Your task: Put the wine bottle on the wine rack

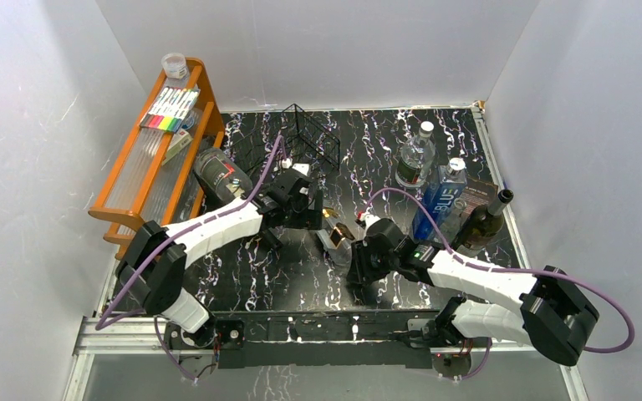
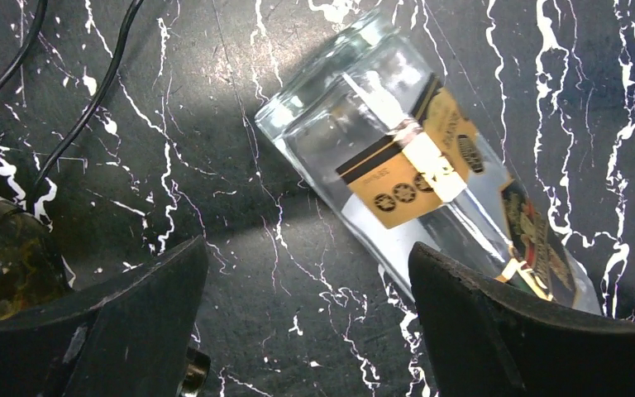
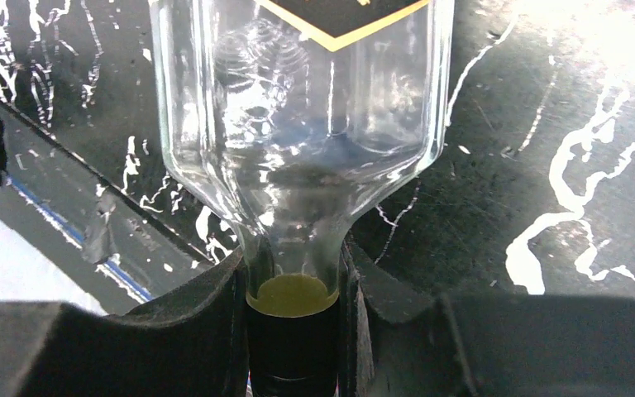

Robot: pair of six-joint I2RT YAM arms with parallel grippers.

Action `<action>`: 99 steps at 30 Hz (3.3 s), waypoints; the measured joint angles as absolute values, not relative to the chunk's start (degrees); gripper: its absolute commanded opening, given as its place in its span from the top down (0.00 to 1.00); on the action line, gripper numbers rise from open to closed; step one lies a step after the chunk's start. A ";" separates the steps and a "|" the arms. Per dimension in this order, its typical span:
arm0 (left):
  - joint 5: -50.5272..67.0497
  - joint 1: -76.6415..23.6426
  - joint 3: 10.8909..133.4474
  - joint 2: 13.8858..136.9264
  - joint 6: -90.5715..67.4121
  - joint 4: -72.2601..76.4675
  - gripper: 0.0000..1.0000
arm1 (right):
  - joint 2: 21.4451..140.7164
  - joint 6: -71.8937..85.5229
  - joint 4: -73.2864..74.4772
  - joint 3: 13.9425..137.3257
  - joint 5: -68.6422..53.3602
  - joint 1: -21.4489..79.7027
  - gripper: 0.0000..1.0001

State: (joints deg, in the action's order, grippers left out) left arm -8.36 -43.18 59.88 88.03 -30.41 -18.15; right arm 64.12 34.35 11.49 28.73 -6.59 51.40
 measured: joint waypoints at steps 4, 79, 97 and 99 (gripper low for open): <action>-7.90 -42.94 59.88 89.41 -31.11 -17.04 0.11 | 64.12 34.15 12.75 28.73 -4.19 51.51 0.82; -25.96 -38.72 65.63 64.40 -17.93 -16.73 0.02 | 79.35 18.70 15.29 49.25 13.78 52.16 0.02; -25.93 -38.72 65.60 64.40 -17.74 -16.97 0.02 | 94.24 21.45 18.37 58.30 15.27 51.22 0.02; -25.93 -38.72 65.60 64.38 -17.74 -16.97 0.02 | 95.74 24.12 19.09 60.31 16.21 51.03 0.02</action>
State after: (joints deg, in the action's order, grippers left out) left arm -25.93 -38.72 65.60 64.38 -17.74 -16.97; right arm 95.74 24.12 19.09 60.31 16.21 51.03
